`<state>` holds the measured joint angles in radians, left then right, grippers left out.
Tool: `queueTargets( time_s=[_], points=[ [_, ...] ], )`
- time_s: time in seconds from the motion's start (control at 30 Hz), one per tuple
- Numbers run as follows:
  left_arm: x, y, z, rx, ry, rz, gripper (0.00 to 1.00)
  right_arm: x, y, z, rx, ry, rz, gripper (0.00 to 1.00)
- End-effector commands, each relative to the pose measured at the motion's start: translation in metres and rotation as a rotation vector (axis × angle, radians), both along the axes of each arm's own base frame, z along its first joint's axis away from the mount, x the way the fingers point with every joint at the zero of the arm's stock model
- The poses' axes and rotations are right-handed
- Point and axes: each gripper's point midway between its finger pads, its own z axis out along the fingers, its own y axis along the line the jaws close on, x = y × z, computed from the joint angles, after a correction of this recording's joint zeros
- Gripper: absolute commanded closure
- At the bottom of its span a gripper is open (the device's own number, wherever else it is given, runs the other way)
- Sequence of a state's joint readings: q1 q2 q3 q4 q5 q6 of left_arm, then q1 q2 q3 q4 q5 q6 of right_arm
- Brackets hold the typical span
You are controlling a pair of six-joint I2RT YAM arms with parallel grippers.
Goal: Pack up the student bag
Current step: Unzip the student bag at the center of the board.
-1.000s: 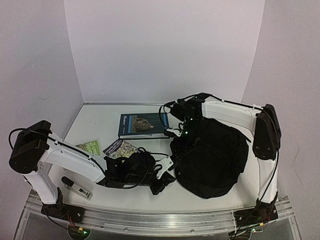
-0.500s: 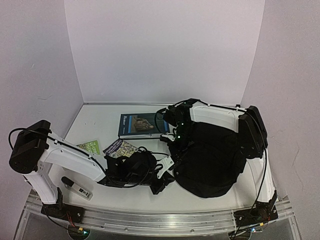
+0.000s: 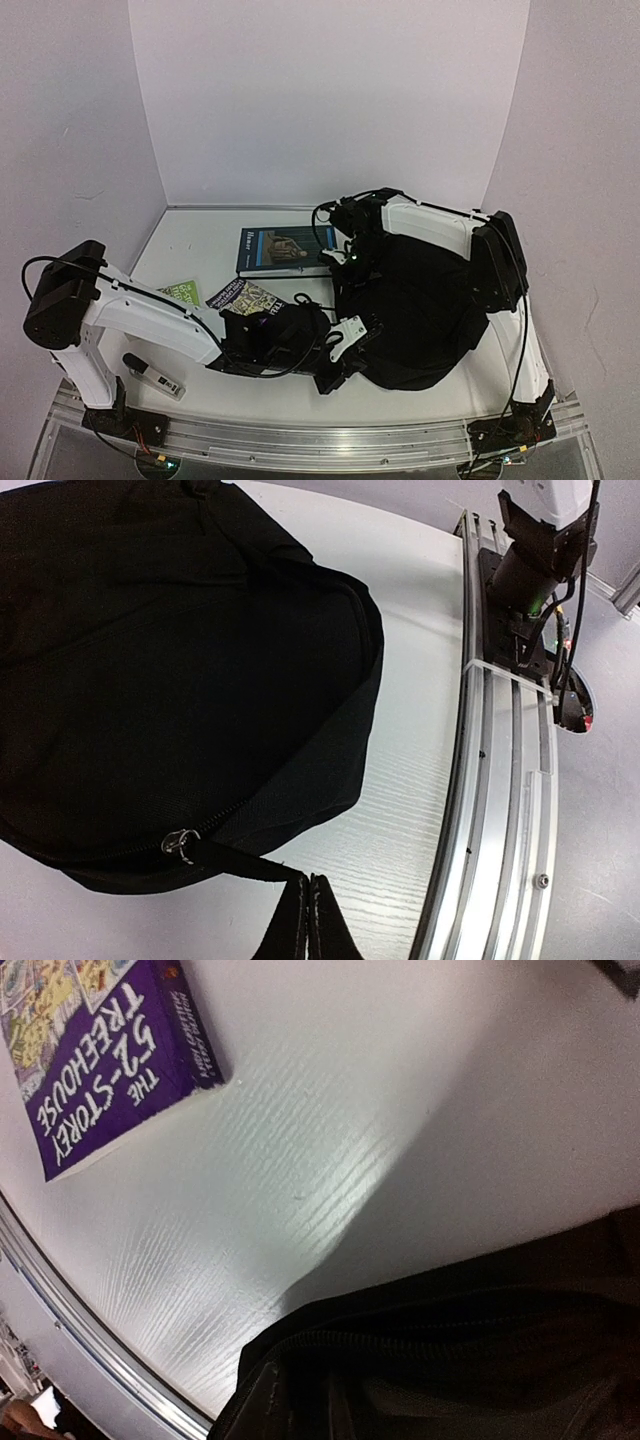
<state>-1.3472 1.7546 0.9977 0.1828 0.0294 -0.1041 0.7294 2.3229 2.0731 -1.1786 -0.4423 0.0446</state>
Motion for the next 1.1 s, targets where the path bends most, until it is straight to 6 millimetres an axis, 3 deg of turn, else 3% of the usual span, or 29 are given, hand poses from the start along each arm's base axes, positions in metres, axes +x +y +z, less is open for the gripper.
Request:
queueTargets(
  time_s=[0.0,0.17,0.3,0.4,0.53,0.63,0.73,0.8,1.0,1.07],
  points=[
    [0.005,-0.009,0.039,-0.128,0.013,0.029,1.00,0.014,0.008,0.054,0.157,-0.083,-0.001,0.66],
    [0.020,-0.011,0.047,-0.156,0.042,0.085,1.00,0.007,-0.017,0.100,0.237,-0.111,-0.024,0.25],
    [0.032,-0.025,0.043,-0.135,0.061,0.115,1.00,0.014,-0.046,0.130,0.281,-0.172,-0.051,0.15],
    [0.035,-0.041,0.042,-0.125,0.064,0.095,1.00,0.017,-0.071,0.144,0.313,-0.182,-0.092,0.13],
    [0.033,-0.064,0.033,-0.084,0.081,0.050,1.00,0.009,-0.094,0.142,0.332,-0.153,-0.116,0.13],
    [0.029,-0.069,0.031,-0.072,0.100,0.024,0.87,-0.006,-0.102,0.138,0.337,-0.133,-0.102,0.14],
    [0.025,-0.062,0.036,-0.090,0.115,0.022,0.59,-0.019,-0.109,0.133,0.329,-0.126,-0.087,0.15],
    [0.022,-0.054,0.046,-0.117,0.116,0.021,0.48,-0.029,-0.114,0.127,0.322,-0.113,-0.077,0.15],
    [0.012,-0.020,0.072,-0.227,0.142,0.028,0.35,-0.064,-0.113,0.124,0.406,-0.052,0.006,0.20],
    [0.014,-0.009,0.072,-0.240,0.151,0.058,0.32,-0.078,-0.112,0.122,0.454,-0.017,0.045,0.22]
  ],
)
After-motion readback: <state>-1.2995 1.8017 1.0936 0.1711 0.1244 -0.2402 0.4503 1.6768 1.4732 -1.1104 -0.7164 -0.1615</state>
